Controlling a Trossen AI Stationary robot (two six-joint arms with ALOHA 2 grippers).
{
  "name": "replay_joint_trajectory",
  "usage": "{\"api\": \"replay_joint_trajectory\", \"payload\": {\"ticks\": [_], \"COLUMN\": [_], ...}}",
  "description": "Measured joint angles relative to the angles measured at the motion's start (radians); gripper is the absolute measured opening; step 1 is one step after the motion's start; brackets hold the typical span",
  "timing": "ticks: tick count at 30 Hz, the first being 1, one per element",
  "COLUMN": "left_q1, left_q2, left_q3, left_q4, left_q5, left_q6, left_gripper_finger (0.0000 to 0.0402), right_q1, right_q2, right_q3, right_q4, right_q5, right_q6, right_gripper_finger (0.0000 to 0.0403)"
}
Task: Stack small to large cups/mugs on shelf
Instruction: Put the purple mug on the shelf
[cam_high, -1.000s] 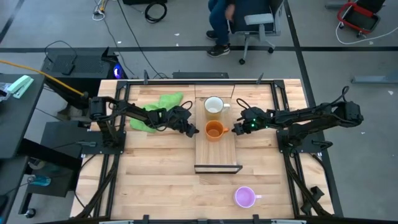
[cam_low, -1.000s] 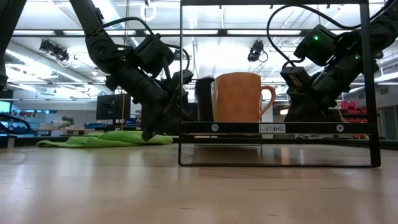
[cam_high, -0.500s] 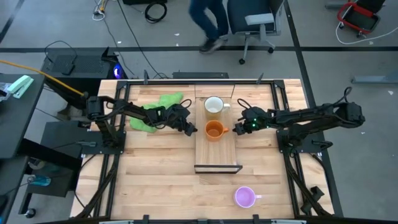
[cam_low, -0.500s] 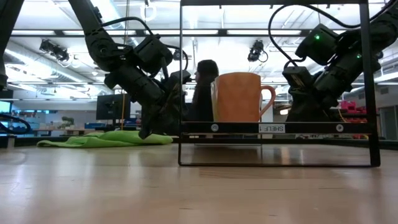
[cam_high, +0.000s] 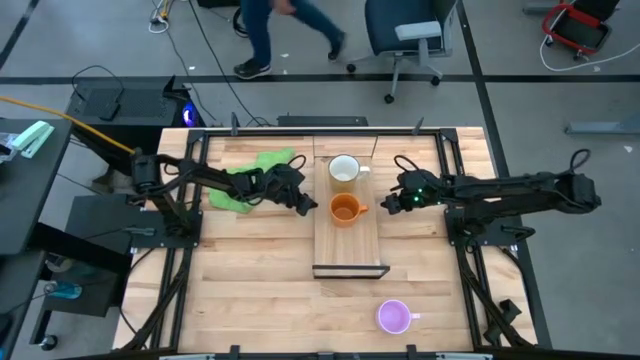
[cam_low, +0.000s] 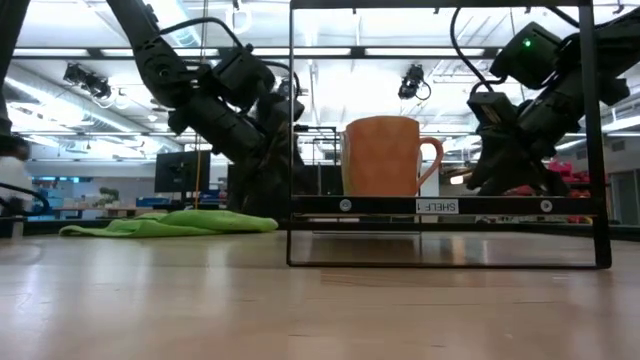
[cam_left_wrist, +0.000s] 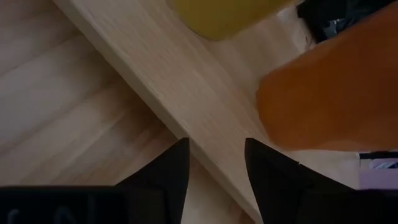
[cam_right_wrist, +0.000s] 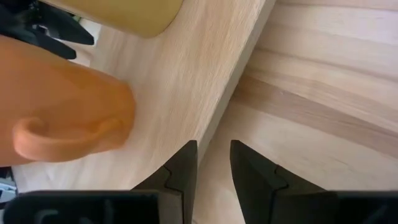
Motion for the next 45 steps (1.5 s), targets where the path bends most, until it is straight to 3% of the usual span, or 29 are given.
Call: {"api": "replay_joint_trajectory", "payload": {"ticks": [6, 15, 30, 39, 45], "left_q1": [0.029, 0.098, 0.238, 0.311, 0.367], "left_q2": [-0.049, -0.177, -0.433, -0.484, -0.484], "left_q3": [0.0, 0.001, 0.001, 0.001, 0.001], "left_q4": [-0.055, -0.267, -0.641, -0.676, -0.672], "left_q5": [-0.002, -0.06, -0.15, -0.151, -0.152], "left_q6": [0.03, 0.107, 0.237, 0.296, 0.335], "left_gripper_finger": [0.0162, 0.0162, 0.0162, 0.0162, 0.0162], "right_q1": [0.0, 0.001, 0.001, 0.001, 0.002], "right_q2": [-0.03, -0.104, -0.251, -0.368, -0.427], "right_q3": [0.0, 0.0, 0.0, 0.034, 0.182], "right_q4": [-0.064, -0.089, -0.164, -0.167, -0.297], "right_q5": [0.0, -0.026, -0.17, -0.254, -0.26], "right_q6": [-0.009, -0.008, -0.006, -0.009, -0.097], "right_gripper_finger": [0.0103, 0.0103, 0.0103, 0.0103, 0.0103]}}
